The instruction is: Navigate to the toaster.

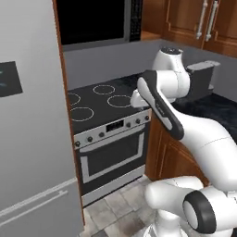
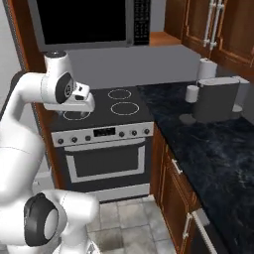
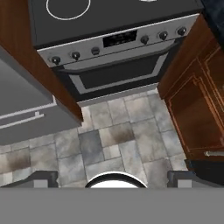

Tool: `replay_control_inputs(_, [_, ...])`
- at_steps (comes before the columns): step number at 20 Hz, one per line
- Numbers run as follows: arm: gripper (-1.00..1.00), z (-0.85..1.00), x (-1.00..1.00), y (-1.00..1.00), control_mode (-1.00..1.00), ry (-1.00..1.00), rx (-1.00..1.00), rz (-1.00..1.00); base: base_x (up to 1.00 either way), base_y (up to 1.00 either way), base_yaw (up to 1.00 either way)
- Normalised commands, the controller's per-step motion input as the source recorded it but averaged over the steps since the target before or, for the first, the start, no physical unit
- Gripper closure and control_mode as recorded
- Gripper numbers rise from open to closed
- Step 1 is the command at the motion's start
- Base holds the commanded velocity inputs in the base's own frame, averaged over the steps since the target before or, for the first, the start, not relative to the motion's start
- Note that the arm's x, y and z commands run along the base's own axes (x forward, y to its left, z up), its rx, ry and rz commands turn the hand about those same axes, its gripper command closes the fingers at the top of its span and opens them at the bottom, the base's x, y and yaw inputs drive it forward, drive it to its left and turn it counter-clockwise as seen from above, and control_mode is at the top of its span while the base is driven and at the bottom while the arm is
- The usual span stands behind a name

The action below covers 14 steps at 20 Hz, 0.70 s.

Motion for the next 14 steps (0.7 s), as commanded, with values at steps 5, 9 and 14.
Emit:
replay_control_inputs(5, [-1.00, 0.00, 0.00, 0.00, 1.00, 0.00, 0.00, 0.00, -0.61, 0.54, -0.76])
replay_control_inputs(9, [-1.00, 0.00, 0.00, 0.00, 1.00, 0.00, 0.00, 0.00, -0.37, 0.38, -0.82])
replay_control_inputs(14, [-1.00, 0.00, 0.00, 0.00, 1.00, 0.00, 0.00, 0.00, -0.11, 0.31, -0.87])
